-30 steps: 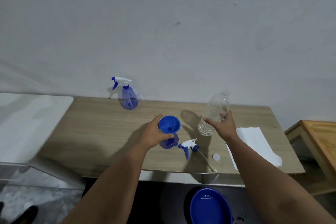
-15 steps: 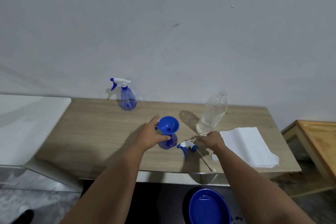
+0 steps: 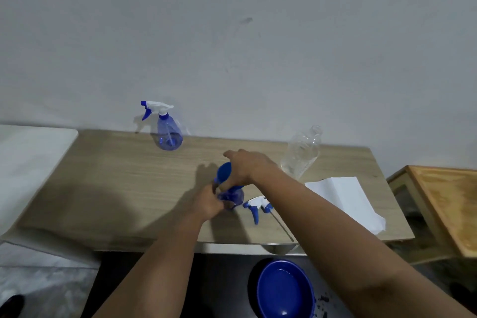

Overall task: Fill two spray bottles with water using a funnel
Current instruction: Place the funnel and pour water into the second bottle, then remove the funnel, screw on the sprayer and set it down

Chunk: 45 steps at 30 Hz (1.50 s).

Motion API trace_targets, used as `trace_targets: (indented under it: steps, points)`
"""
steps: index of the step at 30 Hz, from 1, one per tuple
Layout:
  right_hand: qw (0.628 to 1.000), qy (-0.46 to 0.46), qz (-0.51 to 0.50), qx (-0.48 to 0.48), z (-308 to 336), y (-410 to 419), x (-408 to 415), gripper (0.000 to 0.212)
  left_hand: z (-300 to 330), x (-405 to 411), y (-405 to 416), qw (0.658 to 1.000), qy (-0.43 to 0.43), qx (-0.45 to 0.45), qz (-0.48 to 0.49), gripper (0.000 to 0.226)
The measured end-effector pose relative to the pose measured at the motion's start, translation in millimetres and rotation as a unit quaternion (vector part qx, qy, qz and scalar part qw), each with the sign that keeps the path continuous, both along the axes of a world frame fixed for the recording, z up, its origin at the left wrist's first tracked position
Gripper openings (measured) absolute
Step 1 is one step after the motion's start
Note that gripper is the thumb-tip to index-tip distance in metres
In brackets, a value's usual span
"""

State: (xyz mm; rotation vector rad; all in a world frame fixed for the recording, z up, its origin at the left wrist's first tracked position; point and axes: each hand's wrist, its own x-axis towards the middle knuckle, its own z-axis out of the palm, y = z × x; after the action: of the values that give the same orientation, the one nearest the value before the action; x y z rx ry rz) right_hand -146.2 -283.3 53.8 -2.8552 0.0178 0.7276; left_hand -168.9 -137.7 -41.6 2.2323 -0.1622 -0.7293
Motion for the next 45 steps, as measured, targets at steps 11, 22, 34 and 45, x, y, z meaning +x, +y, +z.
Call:
trace_targets:
  steps: [11, 22, 34, 45]
  points:
    - [0.999, 0.009, 0.004, -0.042, -4.0, 4.2, 9.0, 0.086, -34.2, 13.8, -13.4, 0.998, 0.007, -0.032, 0.052, 0.026]
    - [0.931, -0.039, -0.287, 0.224, -3.7, -65.6, -0.5, 0.066, -51.2, 26.8, -1.4, 0.997, -0.035, -0.071, 0.002, 0.046]
    - [0.850, -0.147, -0.403, 0.305, -153.6, -54.6, -20.4, 0.069, -38.9, 33.7, 3.9, 0.994, -0.053, -0.072, -0.059, 0.028]
    - [0.924, -0.193, -0.315, 0.104, -139.6, -56.5, -25.0, 0.038, -36.5, 30.9, -0.8, 0.994, -0.079, -0.061, -0.048, 0.021]
